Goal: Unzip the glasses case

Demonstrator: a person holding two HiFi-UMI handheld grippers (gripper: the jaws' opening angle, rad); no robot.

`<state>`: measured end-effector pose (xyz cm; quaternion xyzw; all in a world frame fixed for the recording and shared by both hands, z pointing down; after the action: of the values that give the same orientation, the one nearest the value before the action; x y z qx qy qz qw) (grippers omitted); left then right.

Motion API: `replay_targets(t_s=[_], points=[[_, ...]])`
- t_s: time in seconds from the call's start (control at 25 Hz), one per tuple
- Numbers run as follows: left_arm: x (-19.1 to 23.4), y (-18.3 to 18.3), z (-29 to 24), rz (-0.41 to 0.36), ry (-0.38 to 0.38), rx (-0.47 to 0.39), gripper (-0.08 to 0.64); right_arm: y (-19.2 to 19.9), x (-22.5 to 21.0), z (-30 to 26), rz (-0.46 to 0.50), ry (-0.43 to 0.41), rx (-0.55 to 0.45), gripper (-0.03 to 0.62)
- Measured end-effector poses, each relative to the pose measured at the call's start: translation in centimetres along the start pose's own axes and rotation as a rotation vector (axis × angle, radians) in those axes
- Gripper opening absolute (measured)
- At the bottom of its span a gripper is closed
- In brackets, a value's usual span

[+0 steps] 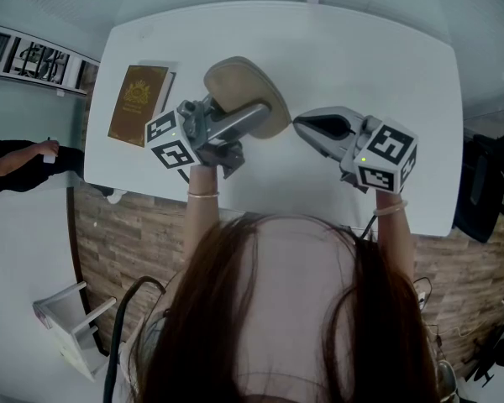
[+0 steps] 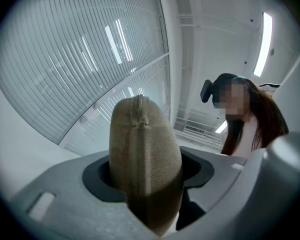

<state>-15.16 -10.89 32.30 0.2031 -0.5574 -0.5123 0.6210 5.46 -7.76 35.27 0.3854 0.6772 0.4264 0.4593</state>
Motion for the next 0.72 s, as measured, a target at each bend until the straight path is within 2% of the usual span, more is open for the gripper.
replay_targets(t_s=[0.72], points=[[0.62, -0.06, 0.14, 0.056, -0.031, -0.079, 0.293, 0.41, -0.10, -0.18, -0.041, 0.006, -0.009, 0.003]])
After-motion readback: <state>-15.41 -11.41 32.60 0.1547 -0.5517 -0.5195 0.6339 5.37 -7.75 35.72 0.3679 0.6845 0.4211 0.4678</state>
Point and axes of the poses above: the fingertips, and each gripper's own axes: z backward along the fingers, x to its left, y out of its underside, the point moved 9 cm from there along z, backward along the fingers, and after that the axes turned 1 degree about z, right-handed, at the moved point
